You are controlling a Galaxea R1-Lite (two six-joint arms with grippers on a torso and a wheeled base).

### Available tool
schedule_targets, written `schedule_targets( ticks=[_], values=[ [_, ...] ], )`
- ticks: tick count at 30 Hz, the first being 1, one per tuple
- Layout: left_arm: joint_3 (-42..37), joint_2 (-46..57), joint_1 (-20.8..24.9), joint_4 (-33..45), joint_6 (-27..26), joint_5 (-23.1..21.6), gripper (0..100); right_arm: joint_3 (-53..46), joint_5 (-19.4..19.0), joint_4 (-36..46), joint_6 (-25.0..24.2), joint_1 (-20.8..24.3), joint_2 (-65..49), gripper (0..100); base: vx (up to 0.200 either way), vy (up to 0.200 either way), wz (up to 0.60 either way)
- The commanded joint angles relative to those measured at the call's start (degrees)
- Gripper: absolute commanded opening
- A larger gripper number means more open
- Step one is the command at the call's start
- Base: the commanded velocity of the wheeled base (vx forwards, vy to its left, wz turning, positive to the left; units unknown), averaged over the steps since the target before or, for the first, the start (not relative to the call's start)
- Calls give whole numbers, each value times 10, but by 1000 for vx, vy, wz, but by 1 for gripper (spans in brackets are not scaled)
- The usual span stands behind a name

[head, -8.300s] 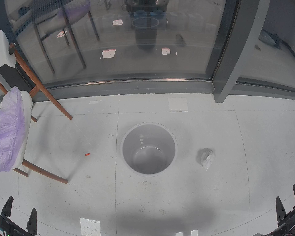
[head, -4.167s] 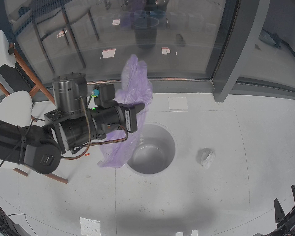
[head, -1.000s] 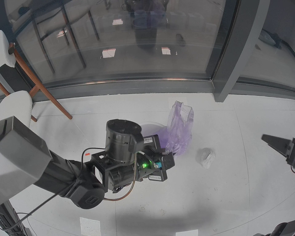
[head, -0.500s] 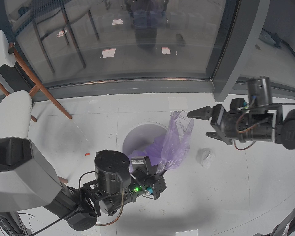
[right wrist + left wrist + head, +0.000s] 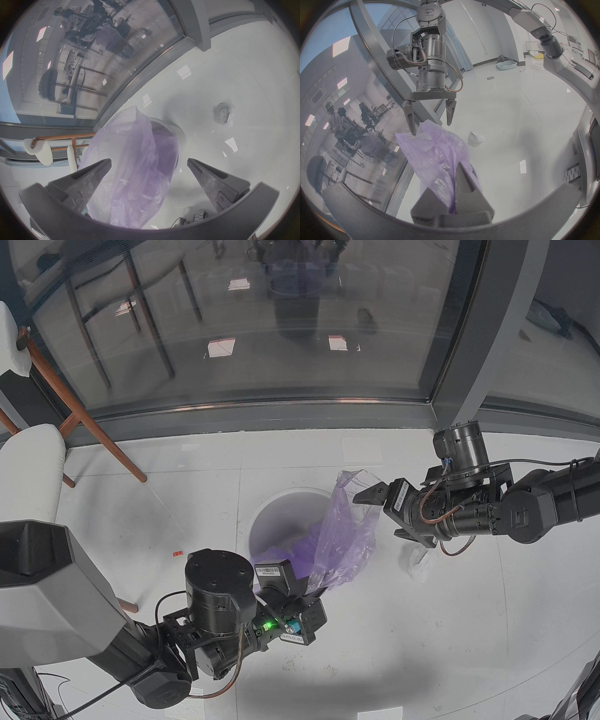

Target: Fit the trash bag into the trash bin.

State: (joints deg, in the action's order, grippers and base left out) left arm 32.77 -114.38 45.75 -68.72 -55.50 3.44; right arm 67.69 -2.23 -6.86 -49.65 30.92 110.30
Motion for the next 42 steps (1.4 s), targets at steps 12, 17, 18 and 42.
schedule_targets(
  ticks=[12, 17, 18, 42],
  values=[
    [16, -6, 0, -5, 45, 3, 0, 8, 16, -7, 1, 38, 26, 0, 0, 0, 0],
    [33, -39, -1, -64, 68, 4, 0, 53, 18, -8, 5, 37, 24, 0, 0, 0, 0],
    [31, -43, -3, -70, 68, 5, 0, 60, 18, -7, 7, 34, 23, 0, 0, 0, 0],
    [56, 33, -58, 28, 324, 31, 100, 24, 18, -86, 196, -2, 63, 0, 0, 0, 0]
  ],
)
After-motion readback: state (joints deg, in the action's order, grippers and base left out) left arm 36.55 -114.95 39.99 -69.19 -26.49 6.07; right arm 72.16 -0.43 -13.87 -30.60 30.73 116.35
